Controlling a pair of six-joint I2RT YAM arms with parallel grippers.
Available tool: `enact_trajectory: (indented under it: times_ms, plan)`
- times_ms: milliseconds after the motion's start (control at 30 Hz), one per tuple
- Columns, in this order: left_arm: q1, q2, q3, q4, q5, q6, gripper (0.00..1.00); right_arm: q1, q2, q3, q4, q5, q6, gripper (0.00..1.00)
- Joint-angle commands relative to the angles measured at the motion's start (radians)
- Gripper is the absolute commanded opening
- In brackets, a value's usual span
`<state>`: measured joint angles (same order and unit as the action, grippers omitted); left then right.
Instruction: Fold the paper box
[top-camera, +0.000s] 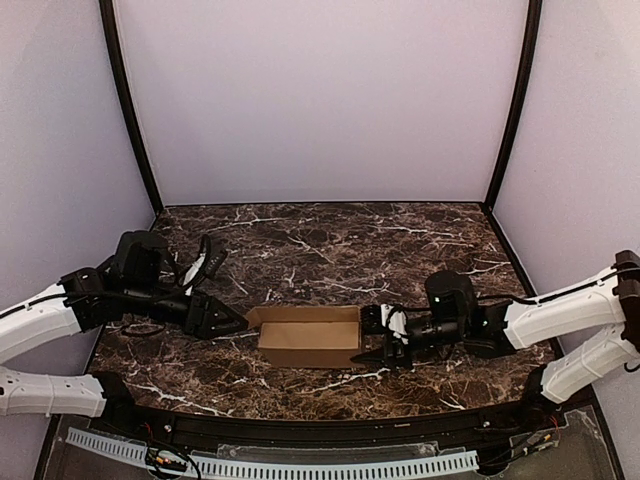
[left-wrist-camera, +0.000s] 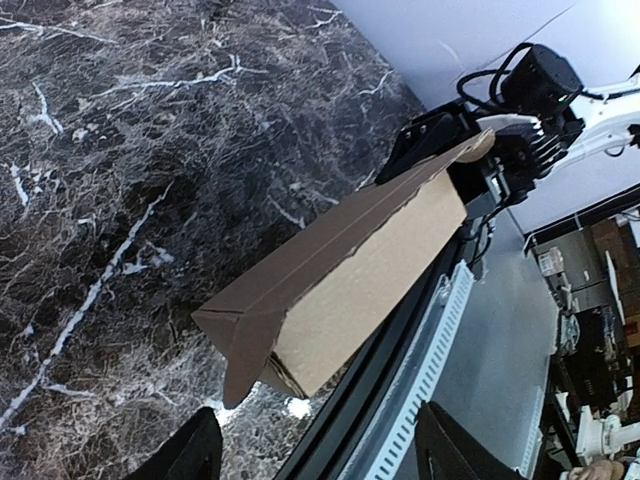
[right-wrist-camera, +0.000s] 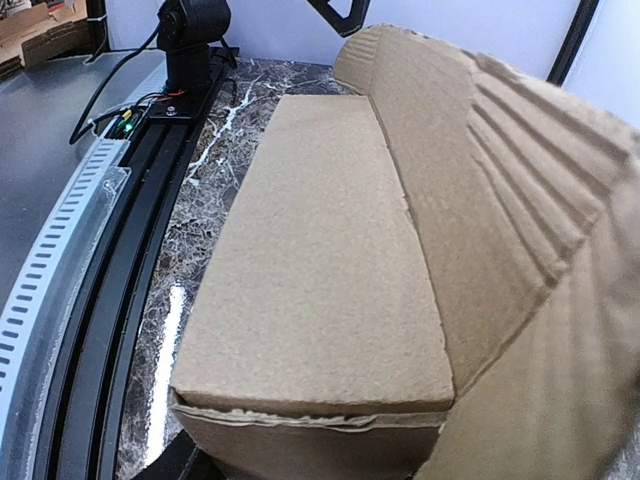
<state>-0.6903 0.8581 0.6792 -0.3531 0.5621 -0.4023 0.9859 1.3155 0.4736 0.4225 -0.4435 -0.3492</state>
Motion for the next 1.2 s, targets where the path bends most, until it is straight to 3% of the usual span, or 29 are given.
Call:
enact_trajectory:
  times_ms: [0, 233, 567, 1167]
  plan:
    - [-0.041, 0.050, 0.045, -0.117, -0.193, 0.070, 0.63, -0.012, 0.055, 0.001, 0.145, -0.079, 0.046, 0.32]
    - [-0.047, 0.083, 0.065, -0.140, -0.292, 0.092, 0.55, -0.013, 0.106, -0.006, 0.189, -0.097, 0.055, 0.30]
    - [-0.081, 0.164, 0.096, -0.089, -0.234, 0.102, 0.48, -0.013, 0.116, -0.013, 0.223, -0.092, 0.077, 0.30]
    - [-0.089, 0.187, 0.136, -0.125, -0.250, 0.116, 0.21, 0.010, 0.161, 0.003, 0.205, -0.025, 0.046, 0.28]
